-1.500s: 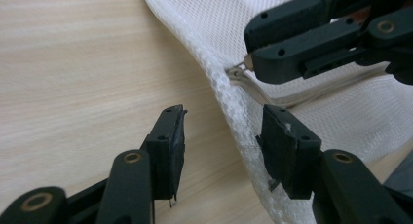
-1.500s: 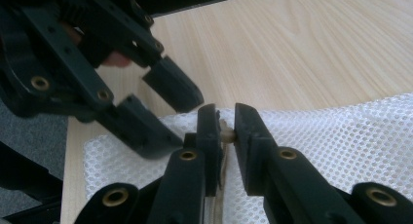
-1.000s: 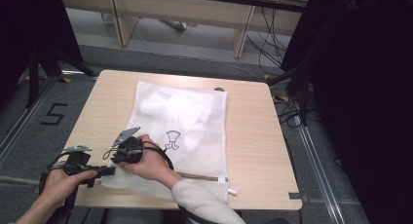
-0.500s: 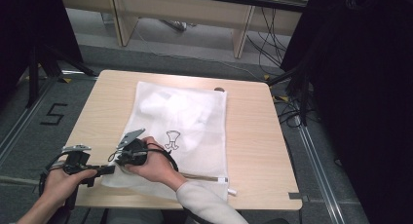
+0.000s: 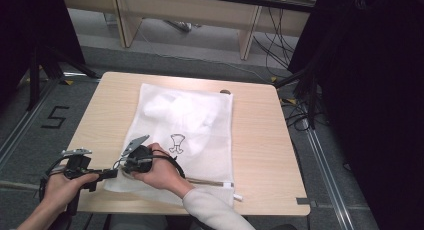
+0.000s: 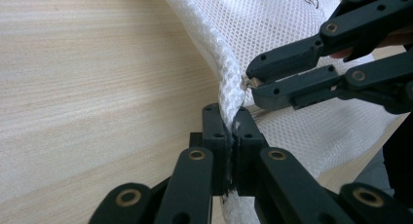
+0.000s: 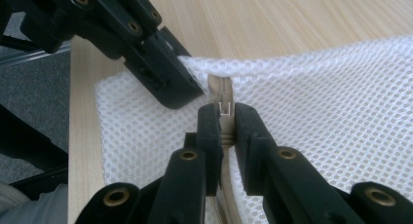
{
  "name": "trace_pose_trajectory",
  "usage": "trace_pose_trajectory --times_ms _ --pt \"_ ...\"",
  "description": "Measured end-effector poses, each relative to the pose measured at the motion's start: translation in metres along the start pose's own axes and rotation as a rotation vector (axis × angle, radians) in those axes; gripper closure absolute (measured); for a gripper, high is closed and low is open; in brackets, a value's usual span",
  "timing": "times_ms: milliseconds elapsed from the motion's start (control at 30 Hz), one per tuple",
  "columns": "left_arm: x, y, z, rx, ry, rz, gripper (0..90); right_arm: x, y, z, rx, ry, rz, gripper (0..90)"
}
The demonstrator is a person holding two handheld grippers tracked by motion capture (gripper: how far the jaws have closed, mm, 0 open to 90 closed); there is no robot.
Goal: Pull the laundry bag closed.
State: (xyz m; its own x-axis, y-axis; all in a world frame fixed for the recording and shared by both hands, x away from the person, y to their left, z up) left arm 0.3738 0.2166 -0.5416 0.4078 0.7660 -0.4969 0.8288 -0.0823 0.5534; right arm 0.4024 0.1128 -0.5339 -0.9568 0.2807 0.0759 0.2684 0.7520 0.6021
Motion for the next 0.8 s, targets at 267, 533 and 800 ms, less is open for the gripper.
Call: trace_pose_trajectory --times_ms 267,533,800 --pt "0.0 0.0 0.0 0.005 0.01 0.019 86.2 0.0 -0.007 0.001 0.012 0.009 0.001 82.5" --pt "-0.002 0.001 0.0 -0.005 0.03 0.034 86.2 0.001 -0.013 0.0 0.029 0.012 0.011 82.5" --pt "-0.002 0.002 -0.001 -0.018 0.028 0.029 86.1 0.0 -0.019 -0.002 0.054 0.012 -0.006 82.5"
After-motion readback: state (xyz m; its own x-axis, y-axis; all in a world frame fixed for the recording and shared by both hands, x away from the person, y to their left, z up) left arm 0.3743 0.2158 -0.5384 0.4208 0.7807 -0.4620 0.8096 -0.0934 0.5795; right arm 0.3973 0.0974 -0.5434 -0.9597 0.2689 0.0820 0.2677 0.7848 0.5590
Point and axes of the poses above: each handheld gripper's, and its own axes: z roughly forward along the jaws, y roughly out of its top, x roughly to its left, the point moved 8 cm from there along z, roughly forward along the jaws, and after that the axes turned 5 degrees about x, right-handed, at the moved point
